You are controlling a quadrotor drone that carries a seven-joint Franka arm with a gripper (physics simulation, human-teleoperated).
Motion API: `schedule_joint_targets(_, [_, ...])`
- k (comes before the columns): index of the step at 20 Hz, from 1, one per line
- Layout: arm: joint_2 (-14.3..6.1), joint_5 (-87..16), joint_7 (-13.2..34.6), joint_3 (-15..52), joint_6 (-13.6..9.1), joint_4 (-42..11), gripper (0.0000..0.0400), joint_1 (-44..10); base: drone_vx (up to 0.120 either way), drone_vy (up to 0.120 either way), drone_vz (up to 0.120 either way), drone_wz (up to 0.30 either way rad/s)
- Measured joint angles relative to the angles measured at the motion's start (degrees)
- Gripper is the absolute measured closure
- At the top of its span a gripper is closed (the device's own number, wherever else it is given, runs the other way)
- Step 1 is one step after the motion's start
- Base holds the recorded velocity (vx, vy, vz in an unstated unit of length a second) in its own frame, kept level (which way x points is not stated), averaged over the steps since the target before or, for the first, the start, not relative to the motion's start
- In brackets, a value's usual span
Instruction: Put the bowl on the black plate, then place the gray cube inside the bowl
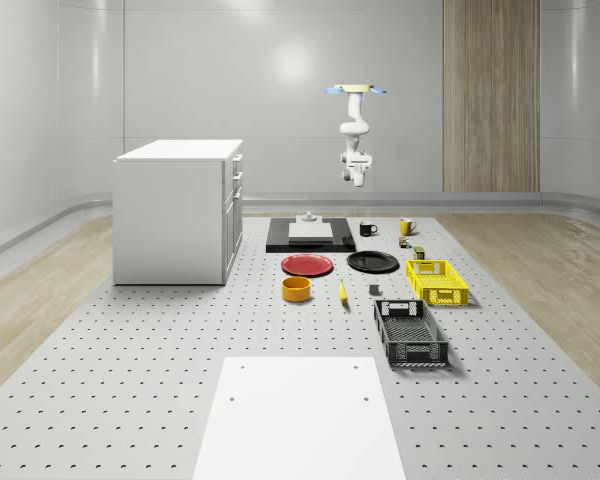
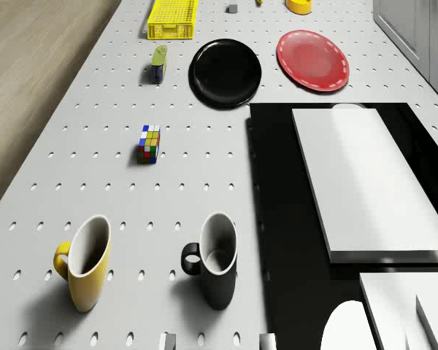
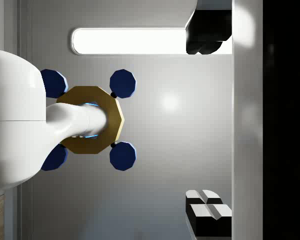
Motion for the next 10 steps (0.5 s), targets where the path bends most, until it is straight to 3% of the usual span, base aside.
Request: schedule_joint_targets(10, [3.1, 0.1, -0.1, 0.1, -8.3, 11.8, 0.0, -0.2, 0.008, 0.0, 0.0, 0.0])
